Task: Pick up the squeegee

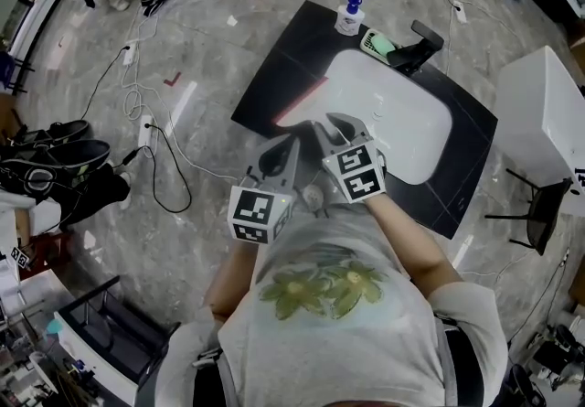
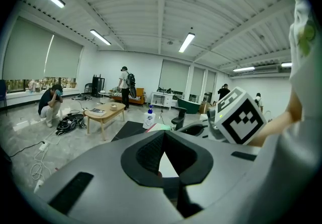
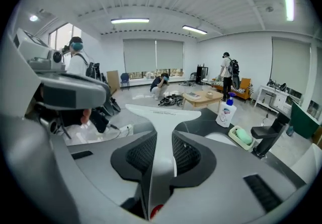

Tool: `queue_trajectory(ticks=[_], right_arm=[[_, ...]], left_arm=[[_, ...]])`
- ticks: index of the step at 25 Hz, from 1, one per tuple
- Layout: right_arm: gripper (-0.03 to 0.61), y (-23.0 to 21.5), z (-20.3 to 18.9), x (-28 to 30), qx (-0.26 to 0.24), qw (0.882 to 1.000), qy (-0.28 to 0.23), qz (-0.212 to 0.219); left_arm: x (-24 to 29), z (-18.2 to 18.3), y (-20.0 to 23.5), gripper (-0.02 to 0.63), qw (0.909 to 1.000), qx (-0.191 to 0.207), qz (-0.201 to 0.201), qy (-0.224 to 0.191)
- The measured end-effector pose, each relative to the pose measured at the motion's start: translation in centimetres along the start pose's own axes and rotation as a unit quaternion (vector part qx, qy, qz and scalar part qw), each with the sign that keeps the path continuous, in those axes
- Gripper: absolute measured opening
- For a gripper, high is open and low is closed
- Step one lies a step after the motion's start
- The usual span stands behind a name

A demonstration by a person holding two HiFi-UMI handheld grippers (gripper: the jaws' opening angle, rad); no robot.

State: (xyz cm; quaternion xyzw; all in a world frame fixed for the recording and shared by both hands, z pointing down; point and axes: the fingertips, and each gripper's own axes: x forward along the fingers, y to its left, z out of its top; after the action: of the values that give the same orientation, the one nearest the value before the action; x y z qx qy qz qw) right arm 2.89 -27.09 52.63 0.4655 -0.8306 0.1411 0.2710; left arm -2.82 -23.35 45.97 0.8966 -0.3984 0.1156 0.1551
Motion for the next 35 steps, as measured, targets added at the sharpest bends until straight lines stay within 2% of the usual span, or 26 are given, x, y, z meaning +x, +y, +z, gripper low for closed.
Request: queue_trajectory(ticks=[8,19,35], right_arm=[[0.098,-0.3,4.0,-3.4,0.002,0.998,-0.063,-0.012],[0.098,0.9,7.2,-7.1,-0.006,0.991,-0.133,-0.004],[0.098,1.5,7.2,-10.1,-0.016,0.987,-0.161,0.004]], left_arm=[[0.2,0.3,-0.2,0.009,1.0,0.008,-0.001,-0.002],[0.4,0.7,-0.4,0.009,0.9999,0.016,-0.001,-0.002],[-0.1,1.2,-2.5,0.009,0.9996,0.028,-0.005,-0.004]])
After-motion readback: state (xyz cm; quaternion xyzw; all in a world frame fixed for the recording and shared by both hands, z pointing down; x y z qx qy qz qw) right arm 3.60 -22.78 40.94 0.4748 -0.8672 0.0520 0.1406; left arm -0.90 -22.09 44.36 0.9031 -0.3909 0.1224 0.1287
